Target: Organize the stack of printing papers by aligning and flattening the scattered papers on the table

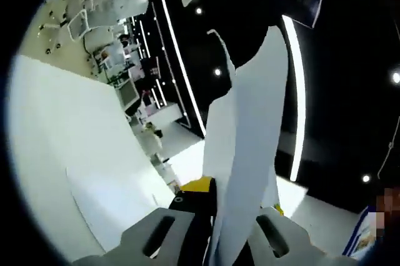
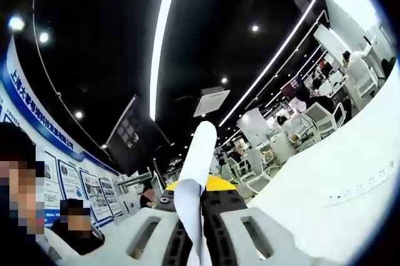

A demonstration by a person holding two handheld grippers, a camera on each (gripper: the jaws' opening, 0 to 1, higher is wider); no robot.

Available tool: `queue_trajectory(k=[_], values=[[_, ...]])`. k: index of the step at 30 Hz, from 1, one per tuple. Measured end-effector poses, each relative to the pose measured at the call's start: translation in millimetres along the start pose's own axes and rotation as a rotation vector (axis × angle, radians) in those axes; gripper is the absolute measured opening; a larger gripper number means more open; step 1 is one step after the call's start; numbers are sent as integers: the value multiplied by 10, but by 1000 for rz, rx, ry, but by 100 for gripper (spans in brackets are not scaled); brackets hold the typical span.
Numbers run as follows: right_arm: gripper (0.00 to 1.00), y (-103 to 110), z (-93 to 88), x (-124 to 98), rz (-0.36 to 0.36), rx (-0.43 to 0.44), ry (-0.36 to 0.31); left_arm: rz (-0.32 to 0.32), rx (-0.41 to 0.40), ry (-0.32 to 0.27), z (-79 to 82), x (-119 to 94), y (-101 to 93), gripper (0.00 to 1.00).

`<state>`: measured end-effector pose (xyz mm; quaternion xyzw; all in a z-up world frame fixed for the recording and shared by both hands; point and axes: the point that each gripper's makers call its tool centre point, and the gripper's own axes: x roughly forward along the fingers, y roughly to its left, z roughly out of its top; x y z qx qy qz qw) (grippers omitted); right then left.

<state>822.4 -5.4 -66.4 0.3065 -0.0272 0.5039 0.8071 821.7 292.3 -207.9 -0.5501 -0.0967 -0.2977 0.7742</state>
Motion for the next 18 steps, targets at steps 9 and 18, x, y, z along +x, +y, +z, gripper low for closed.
queue_trajectory(k=[9,18], values=[[0,114,-22,64,17,54,-41,22,-74,-19,-158,75,47,6],[0,-32,-48,81,-32,76,-38,80,-85,30,-314,91,173,6]])
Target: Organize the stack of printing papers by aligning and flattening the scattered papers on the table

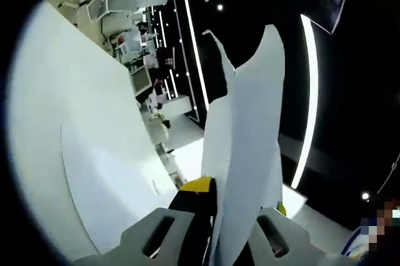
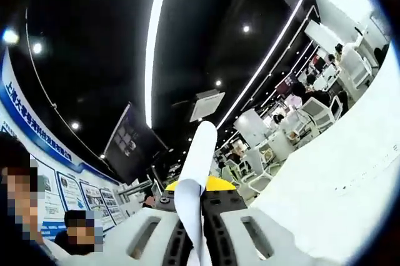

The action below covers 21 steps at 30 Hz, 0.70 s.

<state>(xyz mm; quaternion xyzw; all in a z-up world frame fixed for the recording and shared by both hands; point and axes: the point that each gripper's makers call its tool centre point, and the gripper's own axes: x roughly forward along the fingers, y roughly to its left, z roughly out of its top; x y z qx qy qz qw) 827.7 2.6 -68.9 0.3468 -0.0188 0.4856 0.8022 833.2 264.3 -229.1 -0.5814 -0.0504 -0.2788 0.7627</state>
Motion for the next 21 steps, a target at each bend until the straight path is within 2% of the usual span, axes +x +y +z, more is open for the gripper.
queue_trajectory(k=[10,21], values=[[0,-76,-22,21,-8,50,6,17,-5,0,15,-4,65,6],[0,-113,-60,43,-17,59,23,20,-9,2,18,-5,65,6]])
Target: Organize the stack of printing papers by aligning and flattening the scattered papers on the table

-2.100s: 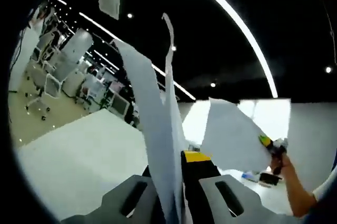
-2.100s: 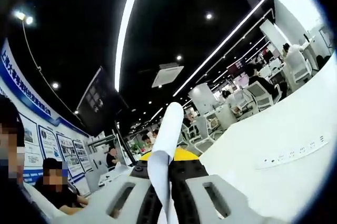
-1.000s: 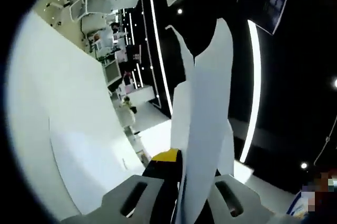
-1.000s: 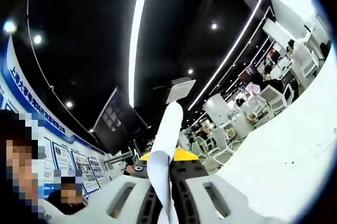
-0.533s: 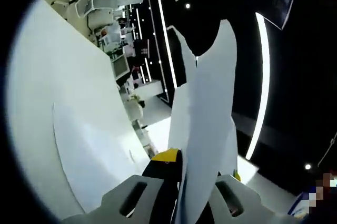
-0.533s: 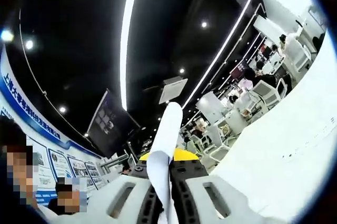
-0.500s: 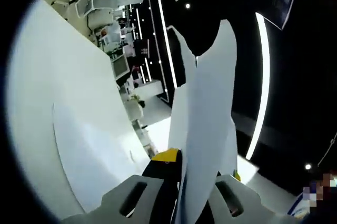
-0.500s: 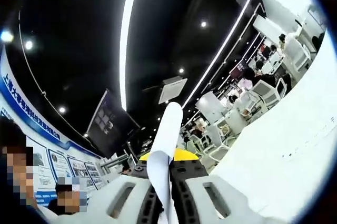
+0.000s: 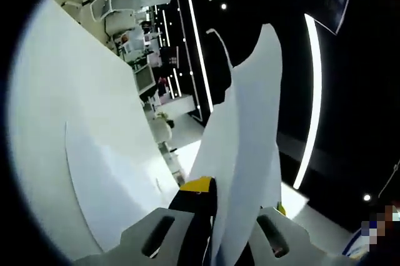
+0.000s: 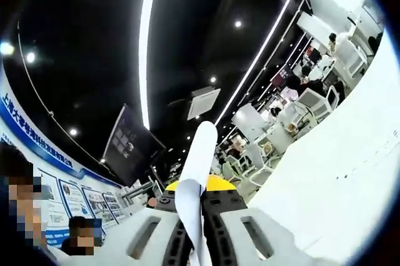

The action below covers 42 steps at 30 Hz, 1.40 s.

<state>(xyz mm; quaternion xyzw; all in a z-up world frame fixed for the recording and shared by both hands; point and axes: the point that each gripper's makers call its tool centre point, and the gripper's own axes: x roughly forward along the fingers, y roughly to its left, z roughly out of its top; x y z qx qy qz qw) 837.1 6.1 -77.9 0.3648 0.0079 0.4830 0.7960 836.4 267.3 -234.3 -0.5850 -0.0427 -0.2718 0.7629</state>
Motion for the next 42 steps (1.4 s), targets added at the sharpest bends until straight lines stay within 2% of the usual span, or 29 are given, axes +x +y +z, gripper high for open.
queue_trajectory(k=[6,8,12,15,20,31,36,42], values=[[0,90,-65,43,37,39,11,0,-1,0,11,2,2,6],[0,159,-63,48,77,71,10,1,-5,0,11,2,5,6],[0,140,-32,49,71,75,7,4,-8,1,2,-1,10,6],[0,195,-17,58,110,117,4,5,-9,2,-5,-4,8,6],[0,179,-17,78,107,123,5,3,4,2,-12,-6,-13,6],[0,243,-167,125,122,153,19,2,0,1,-27,-6,-17,6],[0,205,-182,143,113,156,26,-1,2,1,-7,1,-11,6],[0,161,-302,210,104,162,49,-4,-3,0,-8,3,-9,6]])
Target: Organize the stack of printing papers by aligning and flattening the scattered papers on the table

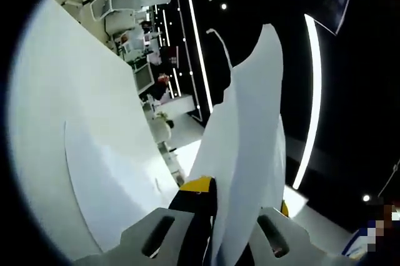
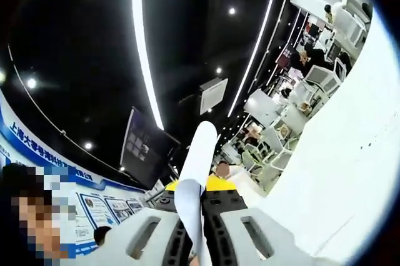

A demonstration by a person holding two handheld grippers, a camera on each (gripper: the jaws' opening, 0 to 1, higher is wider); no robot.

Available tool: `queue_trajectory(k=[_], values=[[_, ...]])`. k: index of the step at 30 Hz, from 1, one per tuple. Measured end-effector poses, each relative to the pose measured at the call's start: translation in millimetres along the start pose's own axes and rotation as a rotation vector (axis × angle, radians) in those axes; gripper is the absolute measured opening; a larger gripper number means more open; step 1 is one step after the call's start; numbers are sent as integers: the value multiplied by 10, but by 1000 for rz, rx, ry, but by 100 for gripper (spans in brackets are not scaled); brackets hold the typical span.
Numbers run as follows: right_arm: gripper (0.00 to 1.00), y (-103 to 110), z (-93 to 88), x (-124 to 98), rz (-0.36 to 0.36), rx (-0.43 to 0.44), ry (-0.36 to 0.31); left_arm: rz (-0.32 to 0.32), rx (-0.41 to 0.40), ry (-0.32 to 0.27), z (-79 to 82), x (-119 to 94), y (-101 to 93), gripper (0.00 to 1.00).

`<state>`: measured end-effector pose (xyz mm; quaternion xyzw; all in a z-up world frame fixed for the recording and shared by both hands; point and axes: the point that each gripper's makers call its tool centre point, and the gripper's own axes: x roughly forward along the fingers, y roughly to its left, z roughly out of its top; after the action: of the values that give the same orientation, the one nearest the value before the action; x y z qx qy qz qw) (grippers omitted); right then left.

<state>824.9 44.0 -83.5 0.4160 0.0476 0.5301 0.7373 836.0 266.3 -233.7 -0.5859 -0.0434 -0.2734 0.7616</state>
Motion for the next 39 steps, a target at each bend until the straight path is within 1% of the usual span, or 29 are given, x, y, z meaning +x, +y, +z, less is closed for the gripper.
queue_trajectory(k=[7,10,16,21,26,29,30,31,35,38,39], values=[[0,-73,-102,54,-16,5,23,-2,-1,0,2,-2,-7,6],[0,-86,-184,56,-30,1,29,-6,-3,0,10,0,-10,6],[0,-113,-305,45,-73,-56,41,-11,2,1,1,-5,-31,6],[0,-201,-263,67,-101,-76,43,-21,18,3,13,0,-53,6],[0,-269,-235,99,-125,-115,51,-24,11,2,17,2,-55,6],[0,-356,-192,102,-159,-143,47,-27,6,2,12,1,-62,6],[0,-409,-175,100,-183,-170,46,-28,6,1,13,2,-65,6],[0,-431,-175,98,-197,-179,45,-30,3,0,15,3,-68,6],[0,-487,-184,107,-228,-218,45,-33,-9,-2,4,-2,-81,6],[0,-567,-176,106,-275,-302,42,-41,-18,-5,-2,-8,-103,6],[0,-567,-175,107,-275,-304,41,-41,-19,-5,-4,-9,-104,6]])
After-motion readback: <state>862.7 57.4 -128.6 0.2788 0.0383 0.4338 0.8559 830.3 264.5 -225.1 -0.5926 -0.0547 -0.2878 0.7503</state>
